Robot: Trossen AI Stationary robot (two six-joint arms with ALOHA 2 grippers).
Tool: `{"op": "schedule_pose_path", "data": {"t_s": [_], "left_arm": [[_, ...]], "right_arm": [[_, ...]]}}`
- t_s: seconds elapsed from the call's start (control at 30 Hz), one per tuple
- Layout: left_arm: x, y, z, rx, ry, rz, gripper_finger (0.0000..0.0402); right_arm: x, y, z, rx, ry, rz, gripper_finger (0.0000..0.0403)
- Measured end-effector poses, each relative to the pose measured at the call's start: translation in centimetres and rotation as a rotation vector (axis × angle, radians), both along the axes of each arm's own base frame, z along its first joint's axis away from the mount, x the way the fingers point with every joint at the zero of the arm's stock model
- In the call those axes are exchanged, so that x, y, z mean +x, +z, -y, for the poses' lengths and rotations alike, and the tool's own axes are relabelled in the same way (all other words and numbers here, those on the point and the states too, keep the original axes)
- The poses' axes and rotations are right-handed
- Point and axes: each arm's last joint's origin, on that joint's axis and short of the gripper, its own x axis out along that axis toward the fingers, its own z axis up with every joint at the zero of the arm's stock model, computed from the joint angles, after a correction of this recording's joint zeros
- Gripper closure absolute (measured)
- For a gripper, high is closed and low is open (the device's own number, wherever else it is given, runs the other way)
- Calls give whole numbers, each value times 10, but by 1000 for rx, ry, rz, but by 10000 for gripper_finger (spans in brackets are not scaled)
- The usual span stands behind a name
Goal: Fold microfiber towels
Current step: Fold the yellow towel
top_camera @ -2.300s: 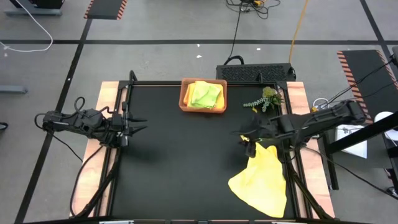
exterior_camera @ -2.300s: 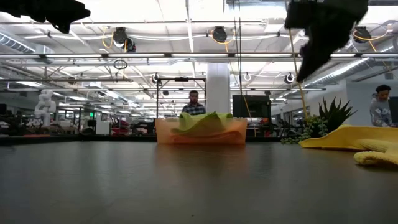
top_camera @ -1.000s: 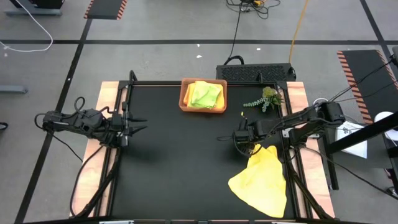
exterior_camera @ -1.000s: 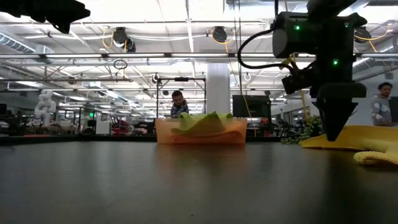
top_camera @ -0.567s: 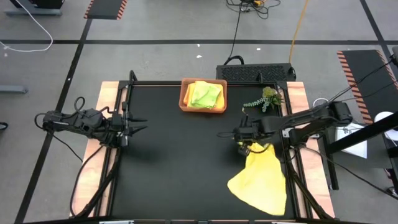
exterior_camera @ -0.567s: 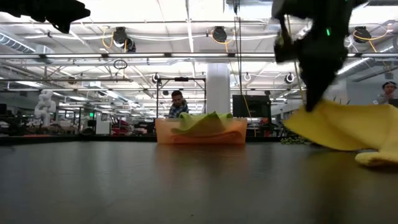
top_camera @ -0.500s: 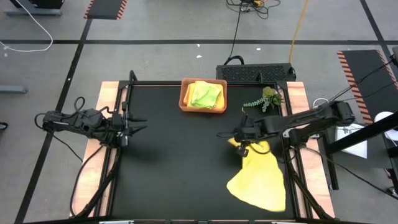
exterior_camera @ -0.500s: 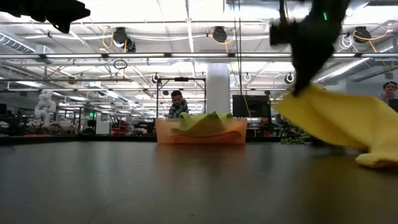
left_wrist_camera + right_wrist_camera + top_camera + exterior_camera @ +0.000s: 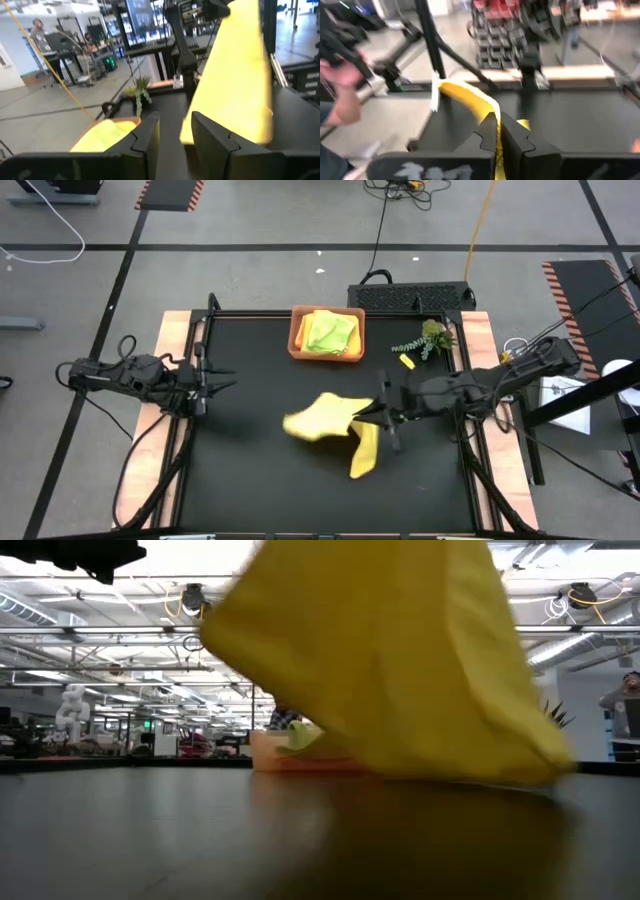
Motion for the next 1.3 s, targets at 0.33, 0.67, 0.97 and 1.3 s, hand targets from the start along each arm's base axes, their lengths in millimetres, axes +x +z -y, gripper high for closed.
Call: {"op": "schedule_pose_path", "data": {"t_s": [0.33,0.67,0.97,1.3], "left_arm": [[2,11,1,-112,-32,115,284],[25,12,5,-202,-10,112,284],[96,-16,27,-158,-152,-67,284],[155,-78,79,78,-186,-188,284]], "right_arm": [[-8,20,-7,-21,46,168,403],[-3,23,5,-27,-61,201,403],[1,22,21,-50,-231,199,403],[5,21,33,-56,-280,188,403]]}}
